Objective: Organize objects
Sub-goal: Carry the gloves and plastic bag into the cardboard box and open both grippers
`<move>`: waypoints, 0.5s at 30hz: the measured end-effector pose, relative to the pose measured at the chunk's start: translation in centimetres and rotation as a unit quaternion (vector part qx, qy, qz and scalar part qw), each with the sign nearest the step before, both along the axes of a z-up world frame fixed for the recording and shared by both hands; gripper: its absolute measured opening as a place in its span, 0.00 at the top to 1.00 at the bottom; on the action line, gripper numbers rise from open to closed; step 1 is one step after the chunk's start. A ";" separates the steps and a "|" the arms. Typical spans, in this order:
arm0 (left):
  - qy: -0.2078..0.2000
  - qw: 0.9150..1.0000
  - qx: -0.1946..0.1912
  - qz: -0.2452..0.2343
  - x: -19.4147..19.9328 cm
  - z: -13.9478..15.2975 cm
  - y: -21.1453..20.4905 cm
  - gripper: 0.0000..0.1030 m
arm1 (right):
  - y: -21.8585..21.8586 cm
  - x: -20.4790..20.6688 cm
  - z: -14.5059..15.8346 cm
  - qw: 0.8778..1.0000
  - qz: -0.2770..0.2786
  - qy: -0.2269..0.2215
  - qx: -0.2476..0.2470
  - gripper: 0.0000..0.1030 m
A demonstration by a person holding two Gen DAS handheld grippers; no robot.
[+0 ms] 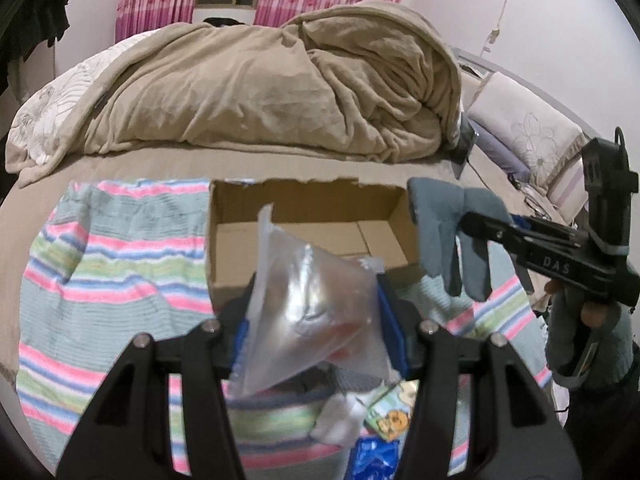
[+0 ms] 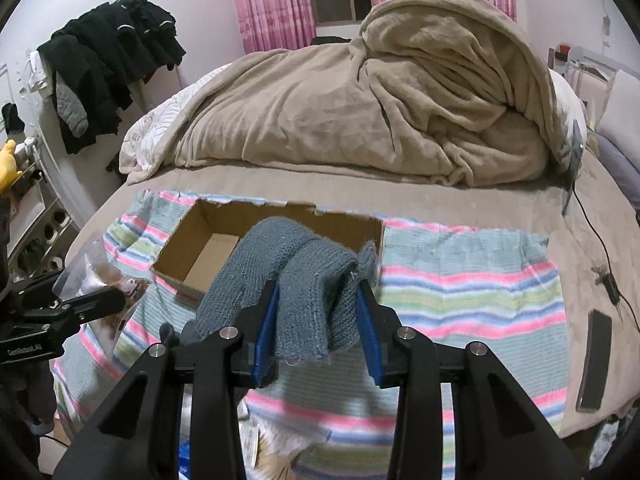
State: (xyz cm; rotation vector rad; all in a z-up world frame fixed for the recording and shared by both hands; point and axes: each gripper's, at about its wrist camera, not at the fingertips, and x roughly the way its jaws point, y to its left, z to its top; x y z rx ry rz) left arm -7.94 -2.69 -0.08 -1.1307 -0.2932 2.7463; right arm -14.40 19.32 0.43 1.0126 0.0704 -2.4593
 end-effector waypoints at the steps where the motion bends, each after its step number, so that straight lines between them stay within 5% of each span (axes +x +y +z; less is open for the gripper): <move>1: 0.000 1.000 0.000 0.000 -0.4 0.0 0.0 0.48 | -0.1 -0.3 0.0 1.000 0.001 0.001 0.000 0.62; 15: 0.005 1.000 0.009 -0.012 -5.6 -0.7 0.5 0.48 | -1.7 -4.2 -1.2 1.000 0.011 -0.006 0.003 0.62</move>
